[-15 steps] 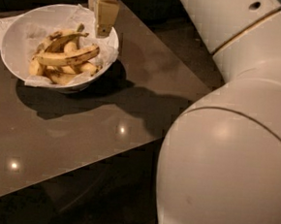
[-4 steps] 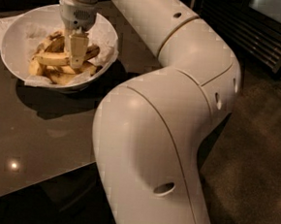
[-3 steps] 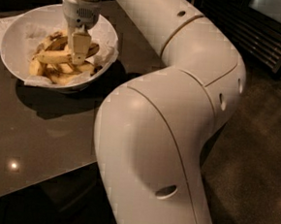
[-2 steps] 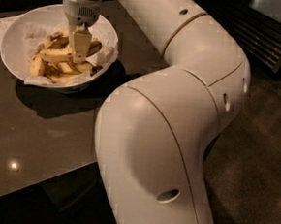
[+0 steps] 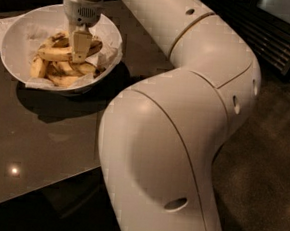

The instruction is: Pick banana from white bowl

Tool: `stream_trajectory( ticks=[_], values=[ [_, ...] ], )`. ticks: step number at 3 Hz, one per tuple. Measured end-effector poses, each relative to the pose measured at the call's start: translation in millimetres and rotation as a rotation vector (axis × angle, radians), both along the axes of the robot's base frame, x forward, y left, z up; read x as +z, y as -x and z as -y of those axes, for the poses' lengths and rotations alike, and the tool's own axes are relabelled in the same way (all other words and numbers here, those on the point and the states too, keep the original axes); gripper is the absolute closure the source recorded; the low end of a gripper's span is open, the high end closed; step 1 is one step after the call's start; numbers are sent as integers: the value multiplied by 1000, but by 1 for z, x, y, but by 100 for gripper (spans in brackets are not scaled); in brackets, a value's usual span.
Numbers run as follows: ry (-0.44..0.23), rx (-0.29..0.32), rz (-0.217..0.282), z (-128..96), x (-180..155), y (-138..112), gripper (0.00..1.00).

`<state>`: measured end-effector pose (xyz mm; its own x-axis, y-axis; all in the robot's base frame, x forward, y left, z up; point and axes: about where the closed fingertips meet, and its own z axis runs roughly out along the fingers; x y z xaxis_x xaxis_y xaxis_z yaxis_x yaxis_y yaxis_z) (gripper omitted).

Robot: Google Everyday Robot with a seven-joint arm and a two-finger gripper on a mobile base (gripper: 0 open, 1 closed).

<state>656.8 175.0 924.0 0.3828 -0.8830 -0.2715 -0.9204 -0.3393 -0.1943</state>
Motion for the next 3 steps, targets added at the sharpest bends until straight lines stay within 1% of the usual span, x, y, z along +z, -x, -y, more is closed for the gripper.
stream_trajectory(
  ticks=[1,2,3],
  values=[
    [-19,-55,39,6,14,4,100],
    [-41,-108,49,16,23,11,100],
    [-54,-169,44,32,32,23,100]
  ],
)
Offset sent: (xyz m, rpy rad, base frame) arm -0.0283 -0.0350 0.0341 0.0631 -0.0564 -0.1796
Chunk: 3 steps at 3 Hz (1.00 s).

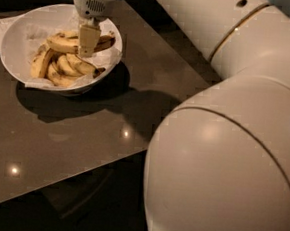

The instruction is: Pick banana from white bowl

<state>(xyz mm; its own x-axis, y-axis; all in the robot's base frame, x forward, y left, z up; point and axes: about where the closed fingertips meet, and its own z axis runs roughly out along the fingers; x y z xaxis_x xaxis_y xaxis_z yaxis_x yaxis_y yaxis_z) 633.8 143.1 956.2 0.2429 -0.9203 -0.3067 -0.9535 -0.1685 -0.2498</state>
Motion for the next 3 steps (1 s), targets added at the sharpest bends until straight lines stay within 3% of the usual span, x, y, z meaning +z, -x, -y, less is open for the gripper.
stream_trajectory(
  ticks=[1,3],
  values=[
    [-30,-85,8,24,10,15,100],
    [-83,-318,-6,94,15,71,100]
  ],
)
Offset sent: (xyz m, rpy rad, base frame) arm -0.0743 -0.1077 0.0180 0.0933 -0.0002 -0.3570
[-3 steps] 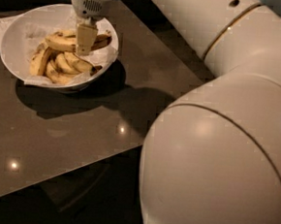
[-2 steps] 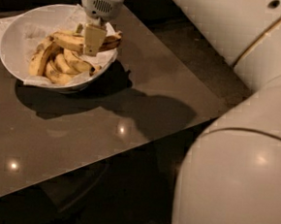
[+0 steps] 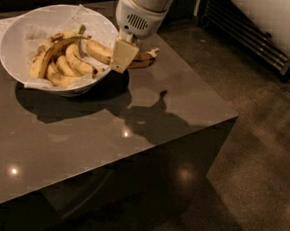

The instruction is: Pick banana from white bowl

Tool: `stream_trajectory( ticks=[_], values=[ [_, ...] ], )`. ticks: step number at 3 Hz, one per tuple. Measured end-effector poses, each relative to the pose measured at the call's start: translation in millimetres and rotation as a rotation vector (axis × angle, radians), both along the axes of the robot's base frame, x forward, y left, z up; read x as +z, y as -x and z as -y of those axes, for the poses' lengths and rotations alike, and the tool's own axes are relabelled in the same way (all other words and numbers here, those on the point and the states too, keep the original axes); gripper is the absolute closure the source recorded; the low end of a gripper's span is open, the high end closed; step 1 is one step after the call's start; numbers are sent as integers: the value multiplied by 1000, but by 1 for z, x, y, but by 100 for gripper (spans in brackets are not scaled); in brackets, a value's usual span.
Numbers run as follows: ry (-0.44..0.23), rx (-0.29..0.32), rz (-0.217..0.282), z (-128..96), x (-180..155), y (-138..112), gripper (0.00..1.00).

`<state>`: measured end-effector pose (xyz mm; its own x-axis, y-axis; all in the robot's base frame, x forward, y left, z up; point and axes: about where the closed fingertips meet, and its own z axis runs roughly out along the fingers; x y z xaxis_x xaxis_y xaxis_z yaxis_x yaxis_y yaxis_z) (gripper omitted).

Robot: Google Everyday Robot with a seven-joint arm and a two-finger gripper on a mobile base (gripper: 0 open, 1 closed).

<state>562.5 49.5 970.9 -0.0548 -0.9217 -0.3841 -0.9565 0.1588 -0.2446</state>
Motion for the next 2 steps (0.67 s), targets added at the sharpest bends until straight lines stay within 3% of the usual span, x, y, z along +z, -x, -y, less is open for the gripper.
stream_trajectory(
  ticks=[1,2],
  values=[
    [-1,-96,-14,30,0,32,100],
    [-1,-96,-14,30,0,32,100]
  ],
)
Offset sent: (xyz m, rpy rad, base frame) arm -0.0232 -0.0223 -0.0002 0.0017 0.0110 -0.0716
